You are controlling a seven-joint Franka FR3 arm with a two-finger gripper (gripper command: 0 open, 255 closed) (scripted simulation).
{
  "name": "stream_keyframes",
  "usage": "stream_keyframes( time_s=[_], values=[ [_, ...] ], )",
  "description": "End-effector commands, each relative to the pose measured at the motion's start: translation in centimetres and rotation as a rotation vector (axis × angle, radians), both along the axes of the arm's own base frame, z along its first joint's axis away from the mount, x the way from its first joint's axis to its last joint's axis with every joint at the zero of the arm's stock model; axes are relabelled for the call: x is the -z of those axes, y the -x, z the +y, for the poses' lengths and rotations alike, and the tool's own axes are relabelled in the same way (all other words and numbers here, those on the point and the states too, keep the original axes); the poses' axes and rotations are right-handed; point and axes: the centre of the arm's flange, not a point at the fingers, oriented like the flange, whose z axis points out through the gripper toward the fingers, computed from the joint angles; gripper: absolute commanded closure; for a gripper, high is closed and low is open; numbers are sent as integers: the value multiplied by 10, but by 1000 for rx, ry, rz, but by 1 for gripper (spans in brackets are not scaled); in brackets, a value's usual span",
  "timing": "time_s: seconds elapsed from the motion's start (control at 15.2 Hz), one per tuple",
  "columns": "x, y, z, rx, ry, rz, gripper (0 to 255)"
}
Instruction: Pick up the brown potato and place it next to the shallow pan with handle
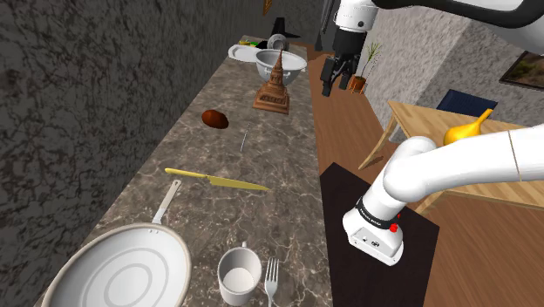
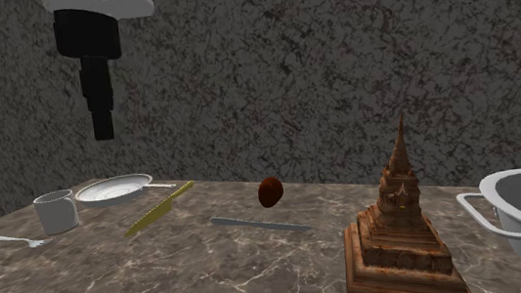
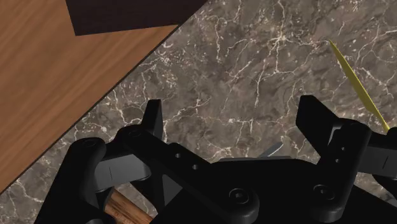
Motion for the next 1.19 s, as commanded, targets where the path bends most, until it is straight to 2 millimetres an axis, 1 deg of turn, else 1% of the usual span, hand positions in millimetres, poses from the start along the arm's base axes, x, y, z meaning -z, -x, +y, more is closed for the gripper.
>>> stream_keyframes(
  time_s=[0.0,0.53,1.12],
  values=[
    [0,0,0,0,0,0,0],
    [53,-86,23,-154,72,-26,0],
    [112,-179,61,-328,153,-56,0]
  ],
)
